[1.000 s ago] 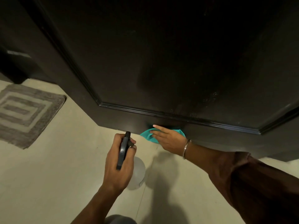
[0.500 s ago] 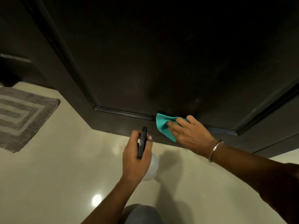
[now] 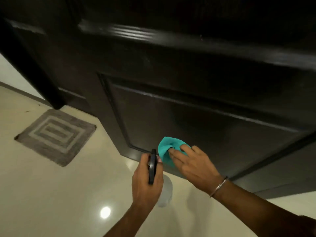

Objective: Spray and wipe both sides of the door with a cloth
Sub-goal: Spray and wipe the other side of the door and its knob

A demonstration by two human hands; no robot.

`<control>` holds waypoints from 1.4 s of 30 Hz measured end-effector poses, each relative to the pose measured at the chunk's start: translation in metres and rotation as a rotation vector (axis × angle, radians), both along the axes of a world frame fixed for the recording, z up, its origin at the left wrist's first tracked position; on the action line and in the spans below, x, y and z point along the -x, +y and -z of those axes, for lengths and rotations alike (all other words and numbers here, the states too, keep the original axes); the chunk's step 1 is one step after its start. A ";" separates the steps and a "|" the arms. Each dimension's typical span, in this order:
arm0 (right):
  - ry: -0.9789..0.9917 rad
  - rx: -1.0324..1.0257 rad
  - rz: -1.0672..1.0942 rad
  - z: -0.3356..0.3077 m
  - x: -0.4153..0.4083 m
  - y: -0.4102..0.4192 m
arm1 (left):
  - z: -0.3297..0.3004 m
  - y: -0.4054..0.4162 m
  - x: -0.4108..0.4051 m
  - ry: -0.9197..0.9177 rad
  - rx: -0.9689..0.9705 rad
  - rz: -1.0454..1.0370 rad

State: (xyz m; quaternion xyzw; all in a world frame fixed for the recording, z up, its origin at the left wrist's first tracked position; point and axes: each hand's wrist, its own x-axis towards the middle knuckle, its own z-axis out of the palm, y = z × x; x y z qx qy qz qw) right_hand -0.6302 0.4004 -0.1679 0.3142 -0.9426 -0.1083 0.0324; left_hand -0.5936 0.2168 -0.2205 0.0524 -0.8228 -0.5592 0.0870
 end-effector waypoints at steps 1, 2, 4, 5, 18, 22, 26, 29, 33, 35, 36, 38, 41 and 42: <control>0.009 0.006 -0.009 -0.036 0.005 -0.012 | -0.030 -0.011 0.000 0.001 0.000 -0.006; 0.033 0.014 -0.015 -0.067 0.010 -0.023 | -0.057 -0.021 -0.001 0.014 0.003 -0.006; 0.066 0.040 -0.035 -0.144 0.025 -0.056 | -0.121 -0.052 0.003 0.037 0.026 -0.022; 0.087 0.066 -0.044 -0.181 0.032 -0.074 | -0.155 -0.069 0.005 0.047 0.034 -0.036; 0.383 0.399 -0.274 -0.480 0.122 -0.232 | -0.454 -0.199 0.069 0.148 0.208 -0.127; 0.338 0.384 -0.183 -0.522 0.155 -0.263 | -0.496 -0.210 0.101 0.201 0.215 -0.129; 0.146 0.280 -0.117 -0.545 0.170 -0.291 | -0.518 -0.213 0.119 0.199 0.169 -0.142; 0.083 0.259 -0.111 -0.550 0.175 -0.296 | -0.525 -0.217 0.121 0.220 0.169 -0.135; 0.056 0.266 -0.053 -0.552 0.167 -0.296 | -0.518 -0.227 0.113 0.217 0.187 -0.156; 0.034 0.269 -0.007 -0.552 0.162 -0.300 | -0.516 -0.235 0.108 0.196 0.183 -0.177; 0.025 0.280 0.010 -0.551 0.157 -0.302 | -0.516 -0.240 0.105 0.183 0.181 -0.176; 0.028 0.300 0.040 -0.548 0.143 -0.308 | -0.520 -0.249 0.099 0.179 0.192 -0.147; 0.056 0.340 0.055 -0.543 0.113 -0.316 | -0.527 -0.261 0.087 0.184 0.210 -0.090; 0.050 0.360 0.070 -0.542 0.102 -0.317 | -0.528 -0.265 0.083 0.185 0.209 -0.069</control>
